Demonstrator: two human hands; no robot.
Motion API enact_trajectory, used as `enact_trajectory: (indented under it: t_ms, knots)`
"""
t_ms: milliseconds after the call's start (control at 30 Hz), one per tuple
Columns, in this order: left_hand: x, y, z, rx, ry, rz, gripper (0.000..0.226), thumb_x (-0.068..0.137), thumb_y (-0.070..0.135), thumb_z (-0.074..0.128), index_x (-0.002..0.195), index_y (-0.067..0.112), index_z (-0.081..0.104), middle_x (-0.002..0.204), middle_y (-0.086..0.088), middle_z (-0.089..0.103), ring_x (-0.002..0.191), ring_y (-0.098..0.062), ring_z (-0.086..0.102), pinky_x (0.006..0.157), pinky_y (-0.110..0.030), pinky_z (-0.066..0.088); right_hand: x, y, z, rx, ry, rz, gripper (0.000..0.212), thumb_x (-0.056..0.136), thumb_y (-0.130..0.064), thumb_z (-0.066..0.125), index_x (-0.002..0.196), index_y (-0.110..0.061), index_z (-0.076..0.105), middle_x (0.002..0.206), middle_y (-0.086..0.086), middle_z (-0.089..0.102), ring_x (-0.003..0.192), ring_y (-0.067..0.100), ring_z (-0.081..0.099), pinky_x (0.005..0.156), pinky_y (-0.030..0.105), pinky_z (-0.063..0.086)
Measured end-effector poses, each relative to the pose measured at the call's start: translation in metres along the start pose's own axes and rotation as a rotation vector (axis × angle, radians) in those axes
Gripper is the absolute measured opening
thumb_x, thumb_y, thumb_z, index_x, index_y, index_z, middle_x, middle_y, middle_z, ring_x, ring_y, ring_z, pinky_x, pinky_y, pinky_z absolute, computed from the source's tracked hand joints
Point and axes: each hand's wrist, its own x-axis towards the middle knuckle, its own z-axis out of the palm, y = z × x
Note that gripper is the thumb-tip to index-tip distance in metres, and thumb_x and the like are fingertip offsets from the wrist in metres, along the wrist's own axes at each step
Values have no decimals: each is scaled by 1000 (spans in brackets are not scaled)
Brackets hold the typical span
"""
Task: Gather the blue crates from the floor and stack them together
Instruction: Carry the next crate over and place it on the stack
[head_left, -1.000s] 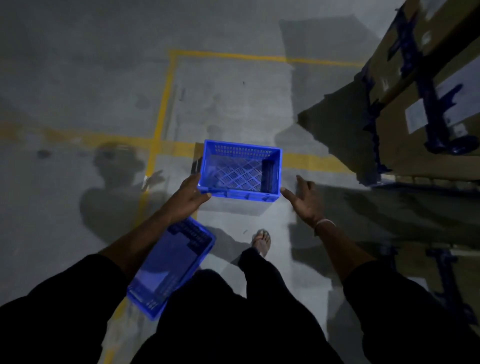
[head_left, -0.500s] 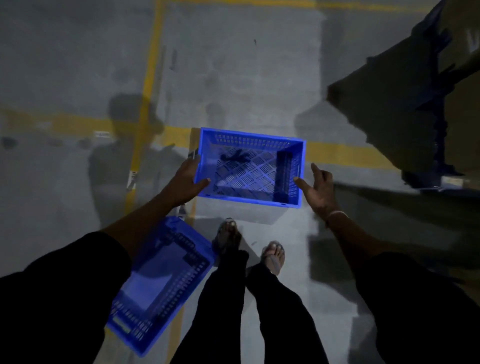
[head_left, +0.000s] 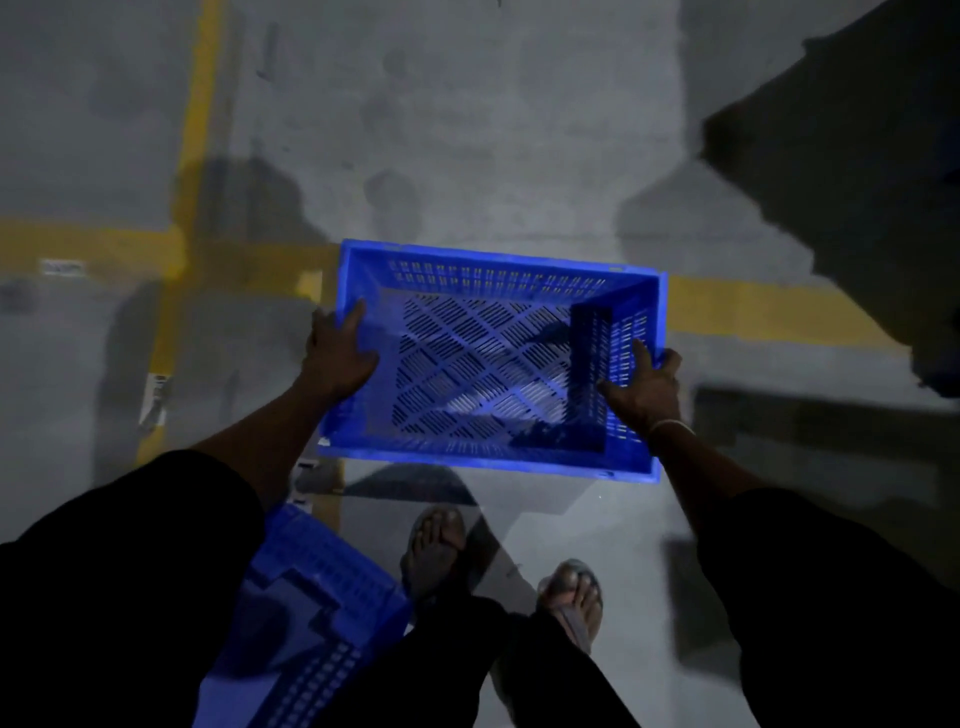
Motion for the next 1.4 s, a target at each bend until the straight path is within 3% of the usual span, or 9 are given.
enact_trajectory:
  t_ms: [100, 167, 300, 533, 667, 1067, 1133, 1267, 1400]
  knots:
    - [23, -1, 17, -23, 46, -28, 84, 92, 40, 57, 162, 15, 17, 156, -34, 22, 139, -53, 31, 114, -53, 32, 23, 11, 11, 4, 29, -8, 85, 80, -35, 71, 153, -16, 30, 145, 22, 23, 117, 50, 48, 103, 47, 43]
    - [31, 2, 23, -27, 101, -111, 76, 96, 32, 58, 160, 20, 20, 153, -31, 24, 130, -55, 40, 110, -54, 39, 29, 14, 13, -7, 52, -24, 81, 81, -29, 71, 151, -16, 33, 137, 21, 29, 111, 49, 49, 99, 50, 45]
    - [29, 7, 21, -65, 123, -142, 72, 96, 24, 58, 159, 26, 23, 148, -29, 25, 125, -56, 43, 105, -52, 41, 20, 10, -2, 14, 69, -9, 87, 69, -38, 60, 150, -18, 35, 133, 21, 33, 105, 48, 51, 96, 52, 46]
    - [-32, 50, -53, -19, 109, 46, 86, 87, 7, 63, 161, 22, 22, 138, -27, 31, 121, -51, 48, 110, -47, 40, -47, 0, -87, 41, 143, 0, 81, 76, -11, 70, 150, -20, 37, 136, 20, 32, 101, 47, 55, 95, 50, 49]
    - [-95, 88, -120, 56, 108, 178, 91, 81, -5, 58, 161, 20, 23, 139, -29, 32, 123, -51, 46, 104, -49, 43, -115, -21, -156, 48, 175, -11, 79, 75, -3, 69, 148, -15, 41, 133, 23, 35, 97, 50, 56, 93, 52, 49]
    - [-297, 177, -300, 372, 135, 453, 92, 87, 12, 60, 163, 20, 10, 154, -33, 24, 84, -51, 64, 68, -42, 51, -345, -58, -333, 94, 270, -69, 75, 75, 8, 62, 145, -7, 43, 132, 26, 36, 104, 47, 55, 92, 46, 47]
    - [-327, 187, -315, 392, 133, 482, 90, 90, 14, 57, 163, 23, 5, 155, -33, 23, 85, -52, 64, 67, -38, 44, -379, -57, -354, 107, 303, -58, 74, 75, 9, 60, 145, -7, 44, 133, 27, 37, 105, 47, 55, 92, 44, 45]
    - [-384, 203, -330, 407, 155, 554, 87, 93, 14, 55, 163, 21, 3, 159, -29, 15, 85, -53, 63, 72, -44, 49, -443, -42, -375, 164, 363, -73, 67, 77, -3, 54, 144, -5, 46, 133, 30, 39, 106, 47, 55, 97, 42, 43]
    - [-440, 218, -324, 410, 203, 644, 82, 94, 10, 53, 162, 18, 9, 148, -27, 28, 82, -47, 61, 70, -42, 48, -500, -8, -373, 250, 477, -67, 73, 67, -14, 43, 139, -5, 53, 126, 29, 44, 91, 43, 58, 88, 34, 44]
